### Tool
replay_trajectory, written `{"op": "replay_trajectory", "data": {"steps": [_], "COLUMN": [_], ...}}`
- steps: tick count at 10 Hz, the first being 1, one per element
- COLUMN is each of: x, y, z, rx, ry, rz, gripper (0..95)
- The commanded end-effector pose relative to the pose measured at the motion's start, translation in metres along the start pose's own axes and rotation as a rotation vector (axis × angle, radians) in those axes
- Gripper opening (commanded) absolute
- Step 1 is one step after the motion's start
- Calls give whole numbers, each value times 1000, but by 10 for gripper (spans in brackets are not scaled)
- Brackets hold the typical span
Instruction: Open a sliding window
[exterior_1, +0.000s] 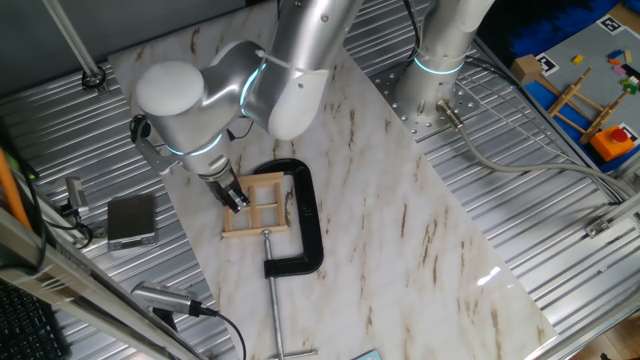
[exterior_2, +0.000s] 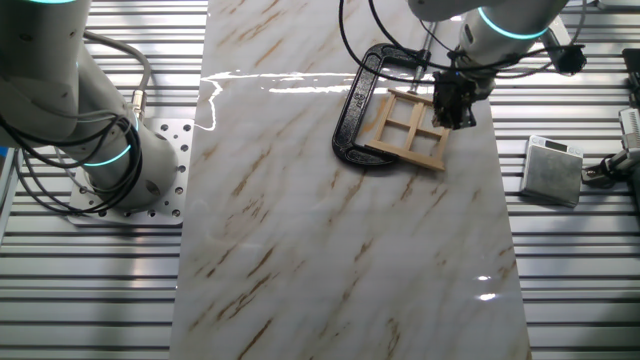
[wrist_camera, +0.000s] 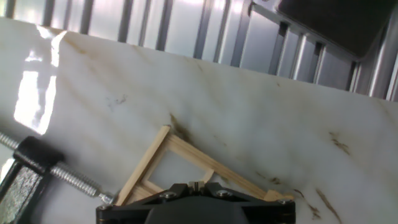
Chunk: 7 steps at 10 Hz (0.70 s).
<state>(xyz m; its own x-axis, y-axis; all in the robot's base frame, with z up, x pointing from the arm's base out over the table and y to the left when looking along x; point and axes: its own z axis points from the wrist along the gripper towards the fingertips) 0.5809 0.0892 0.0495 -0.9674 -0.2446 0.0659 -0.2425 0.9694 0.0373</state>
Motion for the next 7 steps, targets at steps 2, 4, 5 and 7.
{"op": "replay_trajectory", "data": {"steps": [2,4,5,7], "x": [2,2,2,2], "y": [1,1,1,1], "z": [-2,-2,-2,-2], "rx": [5,-2,-3,3], "ry": [7,-6,-9,5], "rz": [-23,-27,-31,-14], "gripper": [0,0,0,0]}}
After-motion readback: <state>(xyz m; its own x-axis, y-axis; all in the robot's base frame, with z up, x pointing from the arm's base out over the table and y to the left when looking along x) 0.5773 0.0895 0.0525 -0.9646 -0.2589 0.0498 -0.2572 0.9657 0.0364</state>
